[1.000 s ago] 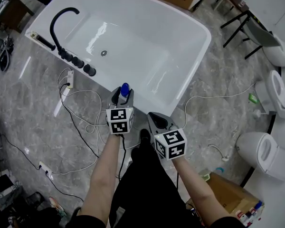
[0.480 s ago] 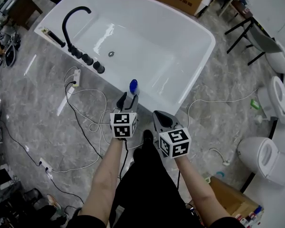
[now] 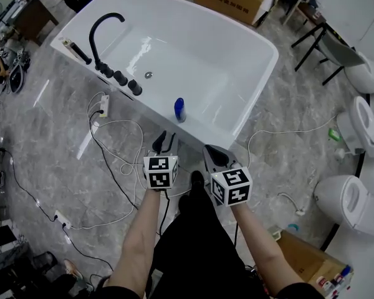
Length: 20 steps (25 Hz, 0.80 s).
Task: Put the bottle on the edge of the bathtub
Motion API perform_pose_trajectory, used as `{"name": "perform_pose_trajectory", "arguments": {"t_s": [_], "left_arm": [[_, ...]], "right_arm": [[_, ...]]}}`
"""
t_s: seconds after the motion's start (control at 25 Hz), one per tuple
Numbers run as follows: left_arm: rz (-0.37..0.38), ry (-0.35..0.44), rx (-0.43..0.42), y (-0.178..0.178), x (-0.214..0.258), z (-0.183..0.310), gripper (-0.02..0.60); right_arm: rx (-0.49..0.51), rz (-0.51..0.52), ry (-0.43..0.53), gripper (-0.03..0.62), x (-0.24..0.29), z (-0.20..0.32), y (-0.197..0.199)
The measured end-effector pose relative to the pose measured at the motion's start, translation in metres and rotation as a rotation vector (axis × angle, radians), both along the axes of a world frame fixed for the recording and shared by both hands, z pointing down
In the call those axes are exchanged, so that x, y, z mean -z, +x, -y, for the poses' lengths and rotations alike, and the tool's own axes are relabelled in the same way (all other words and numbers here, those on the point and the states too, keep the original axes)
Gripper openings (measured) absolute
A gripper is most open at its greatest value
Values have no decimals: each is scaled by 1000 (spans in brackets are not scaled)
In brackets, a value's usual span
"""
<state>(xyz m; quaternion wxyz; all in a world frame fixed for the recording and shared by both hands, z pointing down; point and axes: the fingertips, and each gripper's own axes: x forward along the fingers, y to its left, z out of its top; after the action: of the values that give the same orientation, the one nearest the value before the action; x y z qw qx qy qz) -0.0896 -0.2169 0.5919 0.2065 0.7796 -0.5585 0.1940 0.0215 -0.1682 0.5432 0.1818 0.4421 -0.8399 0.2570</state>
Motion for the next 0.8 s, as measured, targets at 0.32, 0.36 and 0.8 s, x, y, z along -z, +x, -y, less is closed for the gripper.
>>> {"name": "perform_pose_trajectory", "arguments": {"t_s": [0.32,0.36,0.8], "left_arm": [[-8,3,1,-11,16,-40,106],[-8,4,1,-13,19,-45,101],[-19,41,20,-32,48,-96,57]], "right_arm": [[-18,-7,32,3,14,-25,-2],[-20,-7,37,3,17,-28,-2],[-27,-5,78,3,36,-68,-10]]}}
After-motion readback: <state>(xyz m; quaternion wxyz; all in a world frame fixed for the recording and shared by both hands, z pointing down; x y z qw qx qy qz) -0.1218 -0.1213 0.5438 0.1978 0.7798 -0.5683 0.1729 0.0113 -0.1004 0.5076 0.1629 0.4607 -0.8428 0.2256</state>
